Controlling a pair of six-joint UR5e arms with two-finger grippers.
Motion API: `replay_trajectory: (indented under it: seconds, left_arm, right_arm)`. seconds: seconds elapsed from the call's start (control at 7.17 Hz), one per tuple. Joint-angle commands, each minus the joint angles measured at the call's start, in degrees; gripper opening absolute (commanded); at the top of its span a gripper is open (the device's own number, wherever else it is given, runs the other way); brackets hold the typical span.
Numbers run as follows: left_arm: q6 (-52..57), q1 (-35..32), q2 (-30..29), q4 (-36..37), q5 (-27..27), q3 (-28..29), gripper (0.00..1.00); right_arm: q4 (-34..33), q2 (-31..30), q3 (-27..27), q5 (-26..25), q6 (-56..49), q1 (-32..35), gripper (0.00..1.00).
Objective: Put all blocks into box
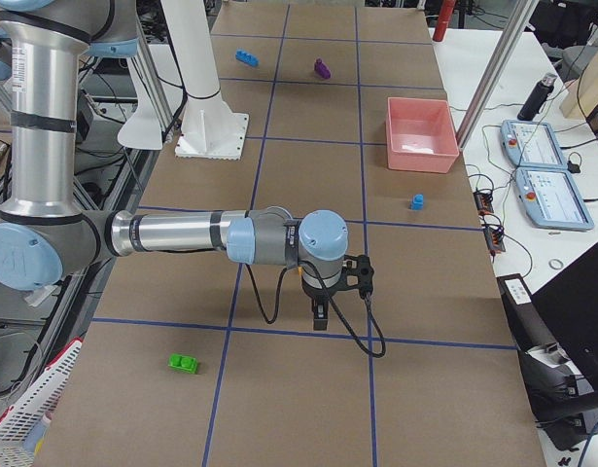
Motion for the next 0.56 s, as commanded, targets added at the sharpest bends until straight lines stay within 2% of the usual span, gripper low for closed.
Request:
replay_trajectory:
  seconds: [0.0, 0.42]
  left_arm:
    - [0.16, 0.05, -0.05, -0.66, -0.05, -0.17, 1.00]
    - [0.25, 0.13, 0.56, -0.93, -0.14, -0.34, 1.00]
  right_arm:
    - [0.30, -0.21, -0.39, 0.21, 0.09, 0.03, 1.00]
    - [0.65, -0.47, -0.91, 0.30, 0.26, -0.06, 1.00]
